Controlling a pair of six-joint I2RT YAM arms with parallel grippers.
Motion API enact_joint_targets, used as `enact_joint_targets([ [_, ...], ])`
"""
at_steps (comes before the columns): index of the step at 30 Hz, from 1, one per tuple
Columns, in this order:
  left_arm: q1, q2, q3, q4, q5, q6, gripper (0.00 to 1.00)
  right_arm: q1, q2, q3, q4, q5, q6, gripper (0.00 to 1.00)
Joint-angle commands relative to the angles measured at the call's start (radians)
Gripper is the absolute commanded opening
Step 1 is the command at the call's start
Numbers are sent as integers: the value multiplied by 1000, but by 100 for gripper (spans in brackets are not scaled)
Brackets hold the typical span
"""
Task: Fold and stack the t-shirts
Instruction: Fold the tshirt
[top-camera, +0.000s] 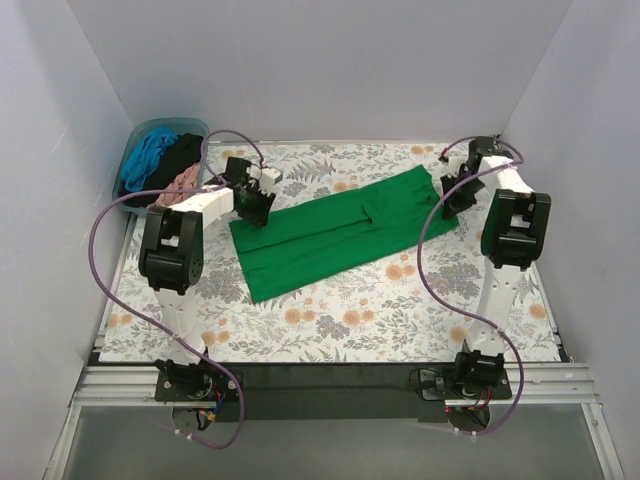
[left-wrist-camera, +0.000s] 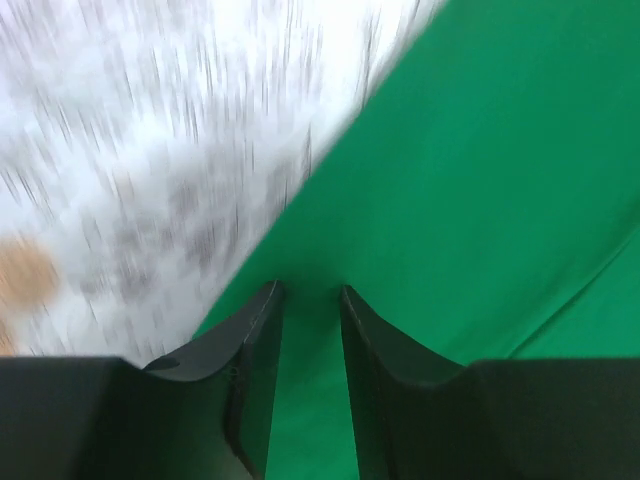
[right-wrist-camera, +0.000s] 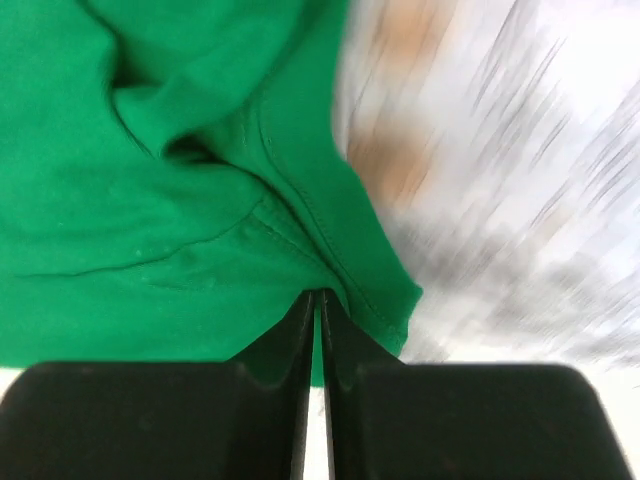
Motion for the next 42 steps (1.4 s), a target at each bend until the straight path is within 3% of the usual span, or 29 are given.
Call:
enact_joint_targets([
  [1, -7, -122, -114, -116, -30, 103, 28, 75, 151, 249, 80, 94, -28, 12],
  [3, -8, -200, -228, -127, -16, 120, 28, 156, 237, 460, 69, 128, -41, 12],
  [7, -30, -299, -341, -214, -5, 103, 27, 267, 276, 595, 114, 254, -90, 16],
  [11, -106, -450, -469, -309, -24, 96, 26, 305, 97, 409, 296, 322, -67, 24],
  [14, -186, -564, -524, -368, 5, 73, 27, 305, -18, 324, 316, 325, -39, 26],
  [17, -215, -636, -500, -386, 59, 48, 29, 304, -135, 221, 312, 268, -1, 29],
  [21, -217, -615, -400, -342, 52, 28, 29, 304, -238, 95, 269, 97, 83, 37],
  [26, -214, -499, -316, -204, 30, 65, 29, 310, -252, -18, 241, -43, 251, 20],
  [30, -211, -356, -237, -127, 4, 74, 28, 322, -198, -72, 243, -39, 281, 2],
  [35, -211, -218, -185, -101, -33, 120, 25, 327, -95, -28, 244, 4, 291, 1],
  [42, -220, -247, -317, -110, -51, 199, 21, 325, 55, 92, 250, 32, 275, 1],
])
